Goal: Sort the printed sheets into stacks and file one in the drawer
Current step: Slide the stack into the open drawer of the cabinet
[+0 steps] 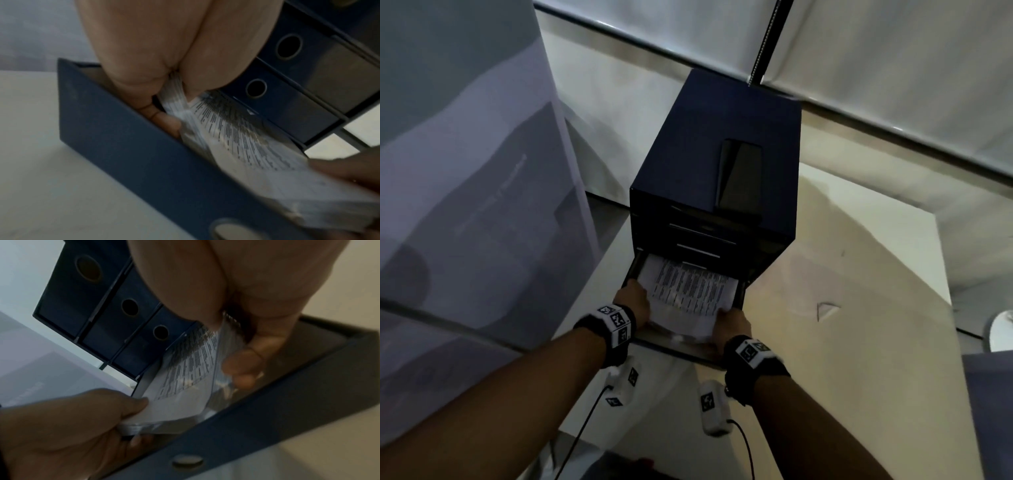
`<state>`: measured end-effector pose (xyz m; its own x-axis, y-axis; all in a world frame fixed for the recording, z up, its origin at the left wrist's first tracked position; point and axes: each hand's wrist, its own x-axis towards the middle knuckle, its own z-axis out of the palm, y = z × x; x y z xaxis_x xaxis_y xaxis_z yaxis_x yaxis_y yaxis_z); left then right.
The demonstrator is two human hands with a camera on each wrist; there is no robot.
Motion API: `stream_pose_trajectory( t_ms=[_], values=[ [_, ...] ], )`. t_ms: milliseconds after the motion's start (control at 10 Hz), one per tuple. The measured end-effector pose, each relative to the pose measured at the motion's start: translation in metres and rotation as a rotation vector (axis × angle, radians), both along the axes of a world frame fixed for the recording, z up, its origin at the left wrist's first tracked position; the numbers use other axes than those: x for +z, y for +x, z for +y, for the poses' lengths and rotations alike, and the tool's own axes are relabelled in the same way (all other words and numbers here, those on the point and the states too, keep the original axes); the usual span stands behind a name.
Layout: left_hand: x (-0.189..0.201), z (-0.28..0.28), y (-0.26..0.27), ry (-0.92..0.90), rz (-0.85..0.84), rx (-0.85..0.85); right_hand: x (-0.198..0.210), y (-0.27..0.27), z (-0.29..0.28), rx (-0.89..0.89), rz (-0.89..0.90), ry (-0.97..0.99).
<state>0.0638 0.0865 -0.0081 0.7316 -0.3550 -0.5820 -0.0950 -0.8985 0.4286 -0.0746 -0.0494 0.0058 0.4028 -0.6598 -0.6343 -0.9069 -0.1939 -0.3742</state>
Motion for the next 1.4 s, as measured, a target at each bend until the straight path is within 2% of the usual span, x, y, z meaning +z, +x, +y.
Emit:
stream_pose_trajectory(
  t_ms=[200,300,500,600,700,800,900,1000,1200,1400],
  values=[
    [-0.01,0.002,-0.004,0.023,-0.092,0.021,-0.002,-0.005,-0.009,0.117,0.083,-0.076],
    [0.004,-0.001,-0.004,0.073,-0.079,-0.053,-0.002,-0.003,-0.01,0.234,0.12,-0.153],
    [0.009,-0.001,-0.009,0.093,-0.137,-0.085,0.009,-0.007,-0.014,0.381,0.128,-0.252],
    [0.018,0.006,-0.011,0.144,-0.343,-0.217,0.031,-0.015,-0.021,0.455,0.101,-0.448],
    [0.036,0.009,-0.002,0.173,-0.596,-0.338,0.044,-0.023,-0.024,0.658,0.035,-0.518],
    [0.037,0.007,0.004,0.323,-0.549,-0.668,0.034,-0.023,-0.011,0.93,0.078,-0.527],
    [0.018,0.01,0.007,0.398,-0.41,-0.897,0.014,-0.02,0.002,1.029,0.123,-0.542],
    [0.013,0.015,0.012,0.316,-0.38,-0.897,0.0,-0.021,0.004,1.017,0.12,-0.598],
    [0.004,0.016,0.015,0.231,-0.403,-0.906,-0.014,-0.031,-0.002,0.914,0.104,-0.556],
    [0.005,0.016,0.01,0.225,-0.394,-0.899,-0.018,-0.026,0.002,0.926,0.041,-0.535]
  ],
)
